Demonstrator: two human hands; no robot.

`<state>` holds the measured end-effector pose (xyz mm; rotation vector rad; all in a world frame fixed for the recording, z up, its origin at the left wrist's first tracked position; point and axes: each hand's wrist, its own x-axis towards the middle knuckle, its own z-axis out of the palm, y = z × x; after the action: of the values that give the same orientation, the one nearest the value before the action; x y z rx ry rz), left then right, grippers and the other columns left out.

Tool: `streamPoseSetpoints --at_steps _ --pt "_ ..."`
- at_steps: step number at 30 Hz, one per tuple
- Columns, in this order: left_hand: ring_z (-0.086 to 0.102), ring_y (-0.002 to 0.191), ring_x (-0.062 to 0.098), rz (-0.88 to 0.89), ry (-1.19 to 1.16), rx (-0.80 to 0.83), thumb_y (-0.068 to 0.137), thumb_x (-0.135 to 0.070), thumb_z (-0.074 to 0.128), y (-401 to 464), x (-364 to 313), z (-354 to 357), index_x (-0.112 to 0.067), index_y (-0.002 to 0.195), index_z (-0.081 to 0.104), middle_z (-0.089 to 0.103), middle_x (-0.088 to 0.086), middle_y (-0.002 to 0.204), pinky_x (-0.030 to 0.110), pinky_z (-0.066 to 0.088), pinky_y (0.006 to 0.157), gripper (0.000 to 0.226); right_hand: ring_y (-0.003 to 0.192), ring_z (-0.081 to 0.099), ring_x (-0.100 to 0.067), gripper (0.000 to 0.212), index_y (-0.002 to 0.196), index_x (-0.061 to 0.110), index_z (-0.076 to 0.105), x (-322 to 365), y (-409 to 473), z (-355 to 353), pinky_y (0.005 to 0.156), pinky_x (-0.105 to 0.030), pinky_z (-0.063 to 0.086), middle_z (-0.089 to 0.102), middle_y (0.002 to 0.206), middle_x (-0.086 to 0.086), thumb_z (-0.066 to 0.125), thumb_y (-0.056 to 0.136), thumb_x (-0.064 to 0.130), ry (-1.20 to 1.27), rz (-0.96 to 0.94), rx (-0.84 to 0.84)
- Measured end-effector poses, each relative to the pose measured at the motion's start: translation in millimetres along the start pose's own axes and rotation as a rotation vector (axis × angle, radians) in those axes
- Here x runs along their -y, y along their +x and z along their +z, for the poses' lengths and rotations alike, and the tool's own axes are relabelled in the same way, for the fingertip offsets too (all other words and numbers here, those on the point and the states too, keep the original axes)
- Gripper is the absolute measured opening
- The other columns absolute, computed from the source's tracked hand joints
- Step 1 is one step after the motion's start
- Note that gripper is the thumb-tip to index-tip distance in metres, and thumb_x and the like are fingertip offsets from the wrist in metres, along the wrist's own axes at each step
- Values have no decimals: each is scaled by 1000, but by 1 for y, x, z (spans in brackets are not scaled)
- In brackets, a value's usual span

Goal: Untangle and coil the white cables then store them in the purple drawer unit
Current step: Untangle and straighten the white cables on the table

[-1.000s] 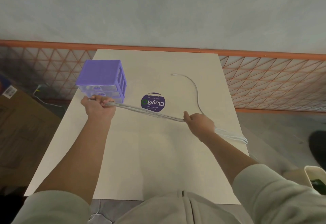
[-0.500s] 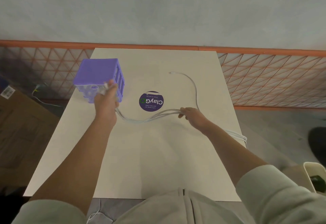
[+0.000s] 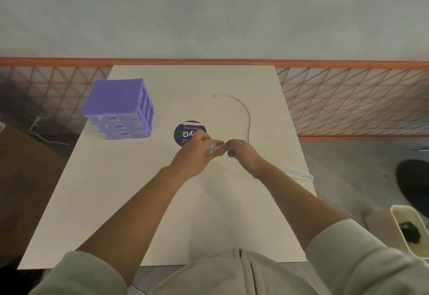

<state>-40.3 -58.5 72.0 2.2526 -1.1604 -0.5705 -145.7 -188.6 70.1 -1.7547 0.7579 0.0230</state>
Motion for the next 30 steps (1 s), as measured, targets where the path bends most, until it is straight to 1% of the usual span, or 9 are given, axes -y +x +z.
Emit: streamPoseSetpoints --at_steps 3,7,10,13,18,21,25,27,30 --pt "62 88 18 -7 79 -3 92 -44 59 0 -2 5 -21 115 66 51 -5 115 37 52 79 33 62 33 -15 26 73 10 57 -1 -2 -4 56 -27 26 42 68 0 41 93 13 -13 11 -11" --pt "62 87 22 -60 180 60 97 -37 53 5 -4 5 -18 109 59 66 -3 98 40 52 76 24 63 41 -16 28 76 13 64 -1 -1 -7 55 -26 31 50 68 2 43 95 14 -104 -21 -3" --pt "59 78 22 -82 176 27 99 -38 47 8 -2 7 -17 95 49 60 -4 85 36 46 67 22 62 47 -17 32 87 14 64 -4 -1 -17 56 -30 36 56 74 2 45 97 38 -300 -21 -25" --pt "49 64 13 -161 74 23 97 -52 45 11 -3 3 -20 89 49 51 -7 71 32 36 59 33 59 52 -18 56 84 15 63 -7 -5 -32 54 -28 39 57 69 7 38 93 65 -463 18 -60" --pt "55 67 20 -240 38 -38 89 -67 45 15 3 -6 -20 81 64 54 0 69 32 38 63 51 56 55 -25 74 67 14 58 -18 -9 -60 49 -27 39 61 73 -4 23 90 75 -534 116 -137" --pt "55 68 22 -329 86 -122 86 -69 48 18 9 -10 -20 74 60 57 2 70 33 39 63 52 54 49 -22 70 66 15 49 -23 -10 -70 48 -26 35 51 64 0 35 82 82 -591 75 -128" --pt "51 64 23 -398 131 -253 87 -71 44 16 24 -17 -12 76 52 52 -1 65 32 34 58 61 62 50 -18 41 75 20 55 -32 -8 -82 51 -27 35 51 66 6 72 77 57 -646 -70 -61" --pt "55 68 25 -430 141 -292 87 -72 42 13 34 -19 -15 79 56 54 -2 66 32 34 58 59 71 56 -19 22 85 24 61 -36 -5 -84 53 -27 37 54 69 9 71 83 44 -713 -113 -77" --pt "58 78 27 -484 146 -315 87 -73 40 8 52 -23 -20 88 62 57 -2 74 33 36 64 58 63 52 -17 30 85 21 61 -40 -2 -86 51 -27 36 56 72 5 71 82 49 -706 -65 -82"
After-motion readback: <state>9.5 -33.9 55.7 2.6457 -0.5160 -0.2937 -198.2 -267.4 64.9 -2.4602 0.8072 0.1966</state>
